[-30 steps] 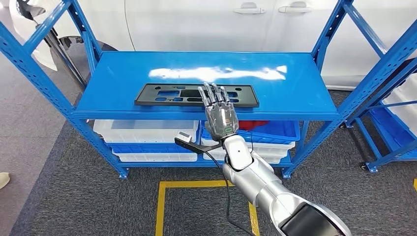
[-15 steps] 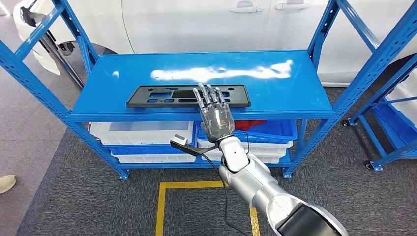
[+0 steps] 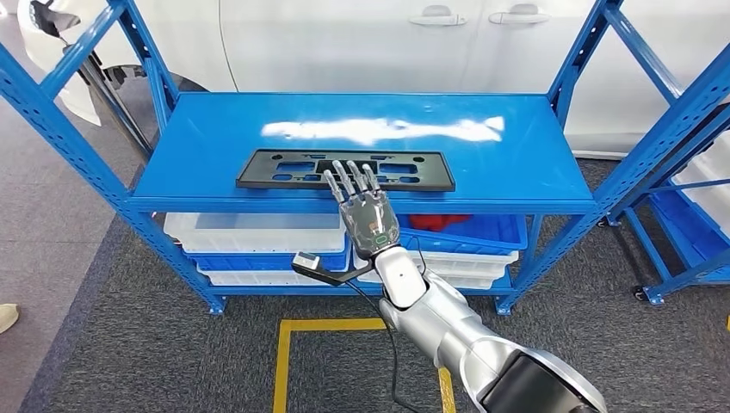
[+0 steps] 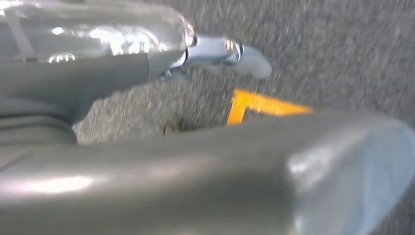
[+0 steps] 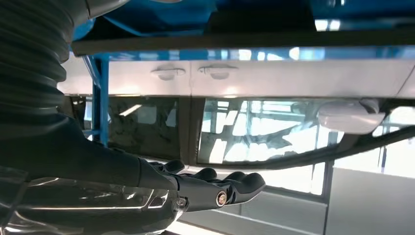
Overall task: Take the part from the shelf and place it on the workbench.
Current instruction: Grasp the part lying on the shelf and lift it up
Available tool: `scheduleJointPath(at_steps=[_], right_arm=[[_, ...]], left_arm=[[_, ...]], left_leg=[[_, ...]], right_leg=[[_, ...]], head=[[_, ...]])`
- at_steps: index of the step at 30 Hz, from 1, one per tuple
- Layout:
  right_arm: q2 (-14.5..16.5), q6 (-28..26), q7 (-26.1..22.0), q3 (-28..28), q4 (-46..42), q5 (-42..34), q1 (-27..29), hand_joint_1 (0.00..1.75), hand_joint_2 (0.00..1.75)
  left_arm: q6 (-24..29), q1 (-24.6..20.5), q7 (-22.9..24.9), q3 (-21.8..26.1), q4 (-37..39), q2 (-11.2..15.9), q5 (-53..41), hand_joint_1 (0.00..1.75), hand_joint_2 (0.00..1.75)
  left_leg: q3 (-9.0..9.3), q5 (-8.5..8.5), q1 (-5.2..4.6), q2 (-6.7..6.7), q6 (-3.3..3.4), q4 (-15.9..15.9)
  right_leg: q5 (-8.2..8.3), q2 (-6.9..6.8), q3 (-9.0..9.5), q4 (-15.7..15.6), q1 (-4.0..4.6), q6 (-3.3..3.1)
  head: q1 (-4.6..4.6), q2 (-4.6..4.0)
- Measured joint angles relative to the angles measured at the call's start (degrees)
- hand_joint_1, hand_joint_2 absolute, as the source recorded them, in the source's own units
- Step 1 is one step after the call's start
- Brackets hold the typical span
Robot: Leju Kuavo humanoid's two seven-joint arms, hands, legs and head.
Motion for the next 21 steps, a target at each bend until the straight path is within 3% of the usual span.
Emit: scheduleJointPath(at_steps=[1, 2, 3, 5, 6, 8, 11, 13, 16, 17, 18, 19, 21], right_arm=[[0.0, 0.0, 0.3, 0.7, 0.8, 0.0, 0.0, 0.0, 1.75], [0.0, 0.0, 0.5, 1.3, 1.4, 0.0, 0.1, 0.0, 1.75], [0.0, 0.0, 0.8, 1.9, 2.0, 0.0, 0.1, 0.0, 1.75], [0.0, 0.0, 1.3, 3.0, 2.9, 0.0, -0.3, 0.0, 1.75], [0.1, 0.0, 1.5, 3.5, 3.3, 0.0, -0.6, 0.0, 1.75], [0.2, -0.1, 1.8, 4.6, 4.3, 0.0, -1.0, 0.0, 1.75], [0.4, -0.1, 2.2, 5.6, 5.3, 0.0, -1.4, 0.0, 1.75], [0.7, -0.1, 2.3, 5.9, 5.6, 0.0, -1.7, 0.0, 1.75], [0.9, -0.1, 2.3, 6.1, 5.8, 0.0, -1.9, 0.0, 1.75], [0.9, -0.1, 2.3, 6.2, 5.9, 0.0, -1.9, 0.0, 1.75], [0.9, -0.1, 2.2, 6.2, 6.0, 0.0, -1.8, 0.0, 1.75], [0.9, -0.1, 2.2, 6.2, 6.0, 0.0, -1.9, 0.0, 1.75], [1.0, -0.1, 2.0, 6.2, 6.0, 0.0, -2.1, 0.0, 1.75]], left_arm=[[0.0, 0.0, 0.0, 0.0, 0.0, 0.0, 0.0, 0.0, 0.0], [0.0, 0.1, 0.0, 0.0, 0.0, 0.0, -0.1, 0.0, 0.0], [0.0, 0.1, 0.0, 0.0, 0.0, 0.0, -0.2, 0.0, 0.0], [0.0, 0.1, 0.0, 0.0, 0.0, 0.0, -0.3, 0.0, 0.0], [-0.1, 0.0, 0.0, 0.0, 0.0, 0.0, -0.4, 0.0, 0.0], [-0.1, -0.1, 0.0, 0.0, 0.0, -0.1, -0.5, 0.0, 0.0], [-0.1, -0.2, 0.0, 0.0, 0.0, 0.0, -0.6, 0.0, 0.0], [-0.2, -0.3, 0.0, 0.0, 0.0, 0.0, -0.6, 0.0, 0.0], [-0.2, -0.4, 0.0, 0.0, 0.0, -0.1, -0.8, 0.0, 0.0], [-0.2, -0.3, 0.0, 0.0, 0.0, -0.1, -0.8, 0.0, 0.0], [-0.2, -0.2, 0.0, -0.1, 0.0, -0.1, -0.8, 0.0, 0.0], [-0.1, -0.2, 0.0, -0.1, 0.0, -0.1, -0.9, 0.0, 0.0], [-0.1, -0.2, 0.0, -0.1, 0.1, 0.0, -1.0, 0.0, 0.0]], left_leg=[[0.07, -0.11, -0.04, -0.02, 0.08, 0.0], [0.19, -0.24, -0.06, -0.06, 0.11, 0.1], [0.4, -0.42, -0.07, -0.11, 0.06, 0.1], [0.91, -0.96, -0.12, -0.19, -0.2, 0.3], [1.04, -1.27, -0.23, -0.22, -0.43, 0.5], [1.05, -1.72, -0.38, -0.21, -0.93, 0.7], [1.11, -2.49, -0.26, -0.1, -1.89, 1.2], [-0.61, -4.38, -0.06, 0.01, -2.61, 5.2], [-6.9, -7.68, 0.26, 0.04, -3.41, 16.0], [-8.23, -7.3, 0.31, 0.04, -3.5, 17.5], [-8.52, -5.8, 0.33, 0.04, -3.47, 16.8], [-7.83, -3.58, 0.33, 0.04, -3.36, 14.2], [-4.71, 0.94, 0.15, 0.08, -2.79, 6.3]], right_leg=[[-0.68, 0.0, -1.77, 3.0, -0.02, 0.06], [-0.24, 0.0, -2.63, 4.1, -0.02, 0.05], [1.32, 0.0, -2.28, 2.7, -0.02, -0.04], [5.68, 0.01, 0.89, -4.8, 0.05, -0.52], [7.08, 0.02, 2.51, -8.4, 0.13, -0.82], [7.64, 0.05, 3.96, -11.8, 0.33, -1.42], [7.16, 0.08, 4.52, -12.3, 0.26, -2.41], [6.87, 0.03, 5.32, -12.7, -0.04, -3.03], [6.07, 0.01, 6.24, -12.7, -0.02, -3.32], [5.74, 0.04, 6.62, -12.7, -0.01, -3.29], [5.38, 0.07, 7.09, -12.7, -0.01, -3.23], [5.01, 0.11, 7.63, -12.7, -0.02, -3.14], [4.14, 0.13, 8.73, -12.7, 0.09, -2.75]], head=[[0.0, 0.0], [-0.01, 0.01], [-0.01, 0.01], [-0.01, 0.01], [-0.01, 0.01], [-0.02, 0.01], [-0.02, 0.01], [-0.02, 0.01], [-0.02, 0.0], [-0.02, 0.0], [-0.02, 0.0], [-0.02, 0.0], [-0.02, 0.0]])
